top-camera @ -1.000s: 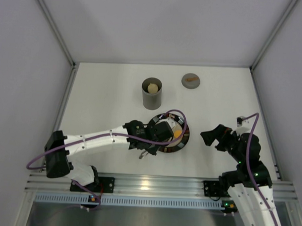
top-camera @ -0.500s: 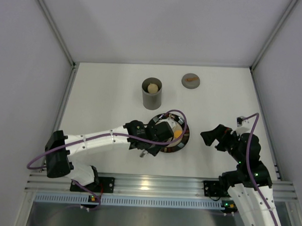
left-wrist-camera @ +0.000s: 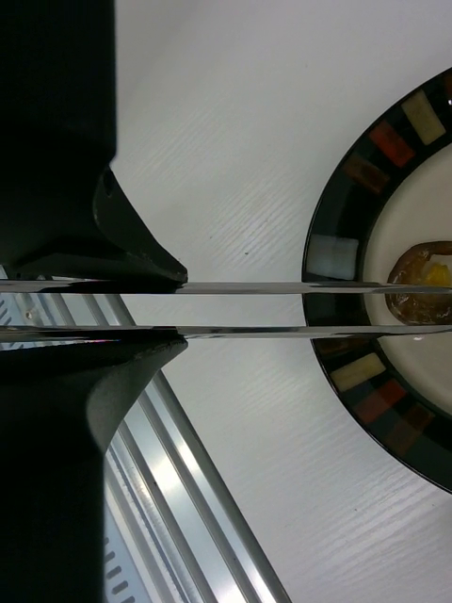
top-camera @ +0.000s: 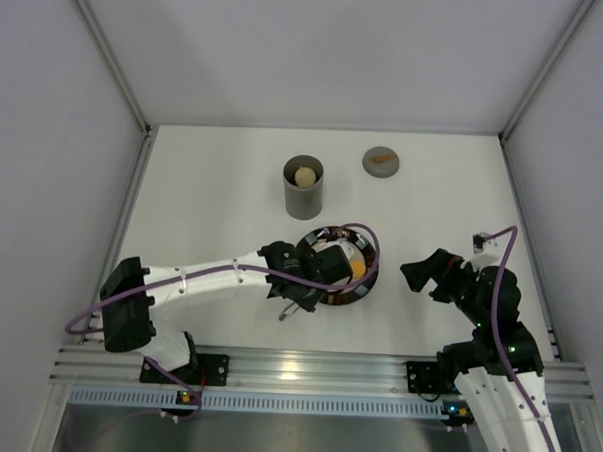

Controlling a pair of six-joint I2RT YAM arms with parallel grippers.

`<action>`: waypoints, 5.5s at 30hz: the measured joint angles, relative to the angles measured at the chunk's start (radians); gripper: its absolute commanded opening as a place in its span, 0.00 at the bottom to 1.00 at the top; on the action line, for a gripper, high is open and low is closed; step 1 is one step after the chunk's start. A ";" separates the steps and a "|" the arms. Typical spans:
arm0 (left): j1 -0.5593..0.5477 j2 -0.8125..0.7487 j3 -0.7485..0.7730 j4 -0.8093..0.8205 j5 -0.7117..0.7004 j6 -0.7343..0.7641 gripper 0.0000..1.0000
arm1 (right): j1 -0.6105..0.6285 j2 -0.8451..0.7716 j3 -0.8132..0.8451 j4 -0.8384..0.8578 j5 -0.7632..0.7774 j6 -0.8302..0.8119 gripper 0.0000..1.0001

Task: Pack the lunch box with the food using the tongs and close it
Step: Pick up the fake food from the plate, then place the fake food in the packing box, then pick up the fake food from the plate.

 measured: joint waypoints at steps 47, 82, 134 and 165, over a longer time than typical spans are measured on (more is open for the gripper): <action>0.403 0.162 0.650 -0.142 -0.169 0.103 0.29 | 0.000 0.015 0.001 0.000 0.000 -0.003 1.00; 0.383 0.113 0.579 -0.075 -0.045 0.138 0.46 | 0.000 0.013 0.001 0.000 0.000 -0.002 1.00; 0.167 0.145 0.207 0.067 0.054 0.080 0.49 | 0.000 0.013 0.001 -0.003 0.005 -0.003 0.99; 0.167 0.100 0.357 -0.011 -0.022 0.087 0.36 | 0.000 0.006 0.001 -0.006 0.005 -0.003 0.99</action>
